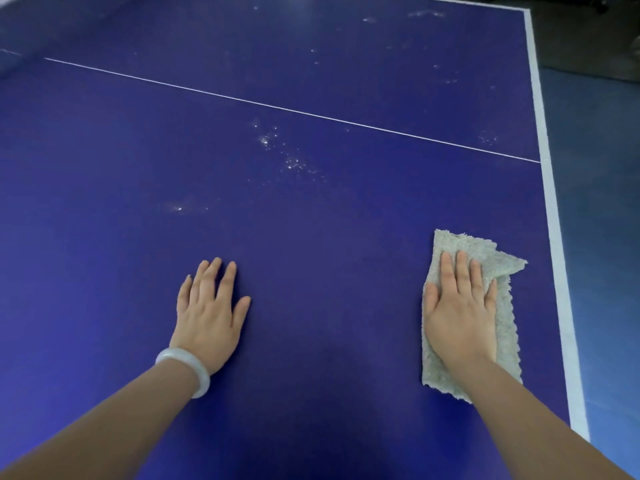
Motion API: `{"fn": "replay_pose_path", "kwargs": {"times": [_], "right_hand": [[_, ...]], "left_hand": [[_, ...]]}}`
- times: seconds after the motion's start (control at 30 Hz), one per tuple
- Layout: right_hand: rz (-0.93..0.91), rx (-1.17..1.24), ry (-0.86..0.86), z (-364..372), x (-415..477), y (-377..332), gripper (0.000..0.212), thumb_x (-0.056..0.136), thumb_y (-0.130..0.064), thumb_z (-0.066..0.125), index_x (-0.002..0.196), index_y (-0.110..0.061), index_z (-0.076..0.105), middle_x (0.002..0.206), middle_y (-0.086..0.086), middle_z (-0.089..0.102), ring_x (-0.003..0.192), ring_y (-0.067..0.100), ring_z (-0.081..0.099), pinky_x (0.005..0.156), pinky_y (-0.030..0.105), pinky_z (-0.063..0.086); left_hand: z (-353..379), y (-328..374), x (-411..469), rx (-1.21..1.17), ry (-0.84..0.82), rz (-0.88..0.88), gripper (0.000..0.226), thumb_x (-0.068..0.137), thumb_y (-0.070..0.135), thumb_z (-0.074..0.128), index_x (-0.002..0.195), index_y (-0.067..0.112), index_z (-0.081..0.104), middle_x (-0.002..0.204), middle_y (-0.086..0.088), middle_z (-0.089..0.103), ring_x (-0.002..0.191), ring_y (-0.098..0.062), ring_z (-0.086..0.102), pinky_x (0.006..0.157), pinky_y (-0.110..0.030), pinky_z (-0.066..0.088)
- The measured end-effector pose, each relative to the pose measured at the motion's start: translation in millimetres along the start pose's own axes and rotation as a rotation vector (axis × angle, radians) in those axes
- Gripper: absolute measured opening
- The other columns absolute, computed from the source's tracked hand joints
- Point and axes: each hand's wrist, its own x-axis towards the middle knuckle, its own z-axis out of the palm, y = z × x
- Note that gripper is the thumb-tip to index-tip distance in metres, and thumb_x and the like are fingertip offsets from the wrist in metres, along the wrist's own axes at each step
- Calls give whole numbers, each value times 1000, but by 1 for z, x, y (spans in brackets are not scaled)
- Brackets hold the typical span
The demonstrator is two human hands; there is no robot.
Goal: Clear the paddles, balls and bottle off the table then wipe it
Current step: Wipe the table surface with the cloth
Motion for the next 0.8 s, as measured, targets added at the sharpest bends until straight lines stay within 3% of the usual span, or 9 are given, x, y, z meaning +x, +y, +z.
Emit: {"fn": "replay_pose_path", "kwargs": {"times": [0.13, 0.2, 0.37, 0.47, 0.57, 0.67, 0.8], "right_hand": [[120, 32, -7, 0, -19, -29, 61, 102, -42, 9, 156, -19, -5, 165, 4, -4, 152, 23, -7, 122, 50, 0], [85, 18, 7, 2, -36, -63, 62, 102, -41, 8, 156, -16, -4, 165, 7, -3, 152, 26, -5, 122, 51, 0], [-300, -1, -50, 18, -26, -158, 61, 101, -40, 3, 156, -16, -9, 163, 7, -13, 151, 25, -12, 121, 51, -7], [-428, -13, -77, 13, 26, -161, 61, 100, -42, 3, 157, -21, -5, 165, 0, -9, 151, 20, -13, 122, 48, -9], [-207, 16, -76, 3, 60, -110, 59, 103, -41, 11, 158, -23, 0, 165, -1, -2, 152, 18, -8, 122, 47, -7], [2, 100, -67, -5, 40, -57, 59, 103, -42, 14, 158, -23, 1, 166, 1, 1, 152, 18, -5, 123, 49, -1], [30, 51, -25, 0, -30, -72, 59, 104, -40, 6, 158, -17, 4, 165, 7, 7, 152, 24, 2, 122, 53, 7]], "left_hand": [[6, -5, -4, 0, 25, -21, 68, 99, 53, 8, 154, 18, 25, 161, -6, 20, 151, -21, 9, 123, -42, 2], [7, -6, -4, 11, 21, -23, 70, 97, 53, 7, 155, 19, 23, 161, -5, 19, 151, -20, 8, 123, -42, 2], [3, -5, -5, 25, 6, -24, 71, 95, 53, 4, 155, 20, 20, 162, -3, 16, 151, -18, 5, 123, -40, 1], [4, -5, -4, 19, 12, -28, 65, 100, 51, 8, 155, 20, 21, 162, -3, 18, 151, -18, 6, 123, -41, 3], [7, -7, -4, 28, 2, -27, 65, 98, 50, 12, 155, 21, 21, 162, -3, 17, 151, -18, 6, 123, -41, 2], [8, -8, -3, 22, 0, -31, 63, 100, 50, 16, 155, 21, 22, 162, -3, 17, 151, -19, 7, 123, -41, 2], [7, -9, -3, 41, -13, -29, 66, 97, 52, 9, 155, 21, 21, 162, -3, 17, 151, -20, 8, 123, -42, 3]]}}
